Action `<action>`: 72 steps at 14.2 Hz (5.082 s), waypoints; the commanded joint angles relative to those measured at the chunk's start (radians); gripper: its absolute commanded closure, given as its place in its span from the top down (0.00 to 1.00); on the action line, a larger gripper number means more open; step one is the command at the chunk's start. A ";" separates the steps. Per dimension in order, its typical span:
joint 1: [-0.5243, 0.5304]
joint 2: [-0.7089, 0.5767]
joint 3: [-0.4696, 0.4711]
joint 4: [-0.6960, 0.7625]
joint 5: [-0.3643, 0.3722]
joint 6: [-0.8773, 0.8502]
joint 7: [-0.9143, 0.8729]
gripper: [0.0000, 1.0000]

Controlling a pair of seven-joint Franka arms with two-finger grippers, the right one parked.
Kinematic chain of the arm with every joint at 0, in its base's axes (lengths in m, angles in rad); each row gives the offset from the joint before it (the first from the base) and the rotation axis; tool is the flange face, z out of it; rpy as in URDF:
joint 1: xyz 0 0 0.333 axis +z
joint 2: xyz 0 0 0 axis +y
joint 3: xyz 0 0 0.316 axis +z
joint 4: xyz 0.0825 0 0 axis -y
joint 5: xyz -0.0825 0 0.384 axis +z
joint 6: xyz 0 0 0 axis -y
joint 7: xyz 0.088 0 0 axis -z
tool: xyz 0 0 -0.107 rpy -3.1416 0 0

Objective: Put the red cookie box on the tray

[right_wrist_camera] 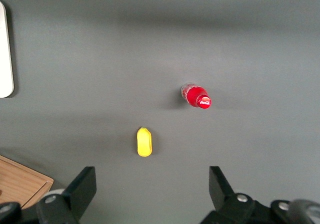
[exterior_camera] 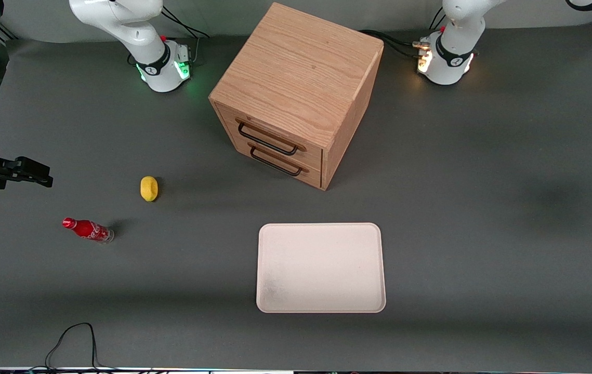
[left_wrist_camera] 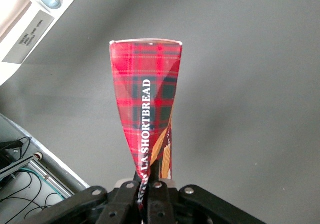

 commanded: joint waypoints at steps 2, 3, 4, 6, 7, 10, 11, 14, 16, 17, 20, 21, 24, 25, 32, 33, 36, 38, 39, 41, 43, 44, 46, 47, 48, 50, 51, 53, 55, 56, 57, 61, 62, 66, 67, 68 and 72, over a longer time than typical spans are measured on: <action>-0.015 -0.048 0.000 -0.012 0.001 -0.081 -0.197 0.00; -0.018 -0.069 -0.011 -0.013 0.001 -0.113 -0.307 0.00; -0.042 -0.086 -0.014 -0.022 -0.004 -0.152 -0.425 0.00; -0.131 -0.115 -0.009 -0.035 -0.007 -0.213 -0.681 0.00; -0.179 -0.126 -0.011 -0.042 -0.007 -0.221 -0.770 0.00; -0.378 -0.150 -0.009 -0.050 -0.001 -0.255 -1.058 0.00; -0.449 -0.155 -0.011 -0.052 0.001 -0.253 -1.186 0.00; -0.659 -0.140 -0.009 -0.053 0.012 -0.223 -1.474 0.00; -0.771 -0.105 -0.009 -0.055 0.015 -0.161 -1.660 0.00; -0.817 -0.079 -0.009 -0.055 0.016 -0.129 -1.728 0.00; -0.923 -0.019 -0.009 -0.053 0.022 -0.022 -1.858 0.00; -0.946 -0.008 -0.009 -0.053 0.021 0.007 -1.894 0.00; -0.975 0.030 -0.009 -0.055 0.019 0.069 -1.916 0.00; -0.974 0.053 -0.009 -0.059 0.016 0.095 -1.911 0.00; -0.968 0.170 -0.008 -0.305 0.061 0.481 -1.903 0.00; -0.968 0.196 -0.008 -0.305 0.070 0.509 -1.902 0.00; -0.957 0.247 -0.008 -0.302 0.090 0.552 -1.813 0.00; -0.952 0.268 -0.008 -0.297 0.084 0.555 -1.817 0.00; -0.955 0.285 -0.008 -0.294 0.085 0.577 -1.820 0.00; -0.955 0.304 -0.008 -0.296 0.087 0.639 -1.824 0.00; -0.952 0.308 -0.008 -0.291 0.084 0.643 -1.837 0.00; -0.952 0.308 -0.008 -0.291 0.084 0.647 -1.837 0.00; -0.951 0.310 -0.008 -0.294 0.084 0.661 -1.837 0.00; -0.951 0.311 -0.008 -0.296 0.085 0.661 -1.836 0.00; -0.952 0.310 -0.008 -0.296 0.094 0.661 -1.831 0.54; -0.957 0.305 -0.006 -0.299 0.098 0.655 -1.840 1.00; -0.955 0.299 -0.006 -0.299 0.098 0.646 -1.840 1.00; -0.954 0.284 -0.006 -0.300 0.098 0.620 -1.853 1.00; -0.957 0.223 -0.006 -0.299 0.092 0.504 -1.877 1.00; -0.957 0.177 -0.008 -0.299 0.090 0.433 -1.876 1.00; -0.957 0.128 -0.009 -0.299 0.088 0.360 -1.874 1.00; -0.954 -0.101 -0.009 -0.317 0.084 0.059 -1.859 1.00; -0.948 -0.150 -0.009 -0.322 0.085 0.002 -1.859 1.00; -0.923 -0.342 0.000 -0.439 0.098 -0.083 -1.851 1.00; -0.887 -0.401 0.000 -0.502 0.098 -0.059 -1.828 1.00; -0.856 -0.461 0.000 -0.566 0.096 -0.033 -1.772 1.00; -0.723 -0.545 0.000 -0.664 0.078 0.017 -1.609 1.00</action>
